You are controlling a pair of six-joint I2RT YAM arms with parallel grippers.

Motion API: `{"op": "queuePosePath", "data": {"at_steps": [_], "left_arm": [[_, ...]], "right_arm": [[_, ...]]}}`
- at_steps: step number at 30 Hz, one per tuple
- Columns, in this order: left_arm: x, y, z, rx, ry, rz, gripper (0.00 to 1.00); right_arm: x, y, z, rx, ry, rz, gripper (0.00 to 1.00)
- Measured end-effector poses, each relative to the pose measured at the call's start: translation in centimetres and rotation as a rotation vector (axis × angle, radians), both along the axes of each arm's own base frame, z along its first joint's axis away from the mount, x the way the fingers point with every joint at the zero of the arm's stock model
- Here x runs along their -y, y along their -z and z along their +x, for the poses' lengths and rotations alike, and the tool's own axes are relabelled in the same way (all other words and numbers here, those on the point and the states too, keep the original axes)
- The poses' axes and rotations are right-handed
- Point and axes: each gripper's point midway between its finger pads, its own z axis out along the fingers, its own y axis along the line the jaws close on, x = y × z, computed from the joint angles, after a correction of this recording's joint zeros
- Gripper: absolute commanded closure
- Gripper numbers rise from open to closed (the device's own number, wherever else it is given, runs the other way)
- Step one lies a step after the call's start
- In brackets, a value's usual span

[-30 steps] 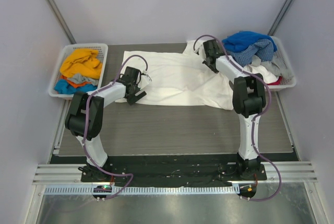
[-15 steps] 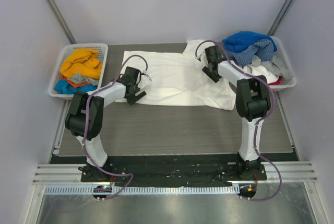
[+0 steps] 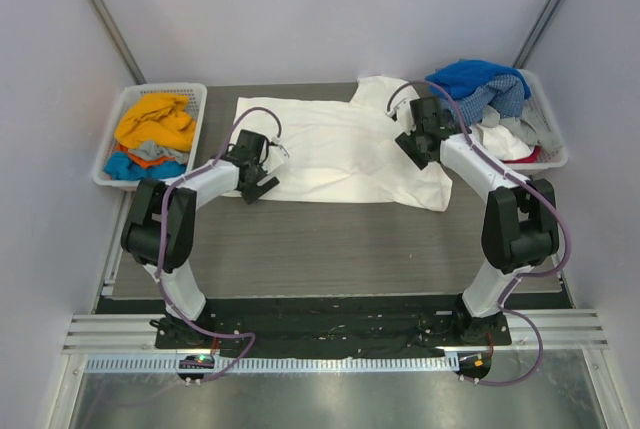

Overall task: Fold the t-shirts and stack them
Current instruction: Fold the flattened tshirt in 1/3 of the way

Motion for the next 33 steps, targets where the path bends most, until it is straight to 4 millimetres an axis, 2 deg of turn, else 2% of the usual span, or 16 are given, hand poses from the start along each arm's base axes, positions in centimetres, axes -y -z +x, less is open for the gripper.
{"op": "queuePosePath", "data": {"at_steps": [5,9,14,20,24,30,33], "left_arm": [[-0.1,-0.5,-0.3,0.002,-0.001,0.002,0.0],[-0.5,-1.1,-1.3,0.002,0.0,0.002,0.0],[-0.6,-3.1,-1.7,0.039,0.0,-0.011,0.0],[-0.2,-3.5,-0.9,0.051,0.003,-0.022,0.0],[0.4,-2.8,0.7,0.055,0.003,-0.025,0.0],[0.7,0.1,1.9,0.014,0.005,-0.003,0.0],[0.8,0.0,2.5,0.038,0.007,0.0,0.0]], "right_arm": [[0.3,3.6,-2.7,-0.105,-0.011,-0.008,0.31],[0.4,4.9,-3.8,-0.144,-0.016,-0.01,0.3],[0.1,5.4,-3.9,-0.15,-0.022,0.009,0.31],[-0.1,5.8,-3.9,-0.142,-0.024,0.023,0.31],[0.1,6.9,-4.7,-0.166,-0.026,0.019,0.3],[0.1,8.5,-4.6,-0.188,-0.034,0.008,0.31],[0.2,9.5,-4.7,-0.206,-0.042,-0.003,0.3]]}}
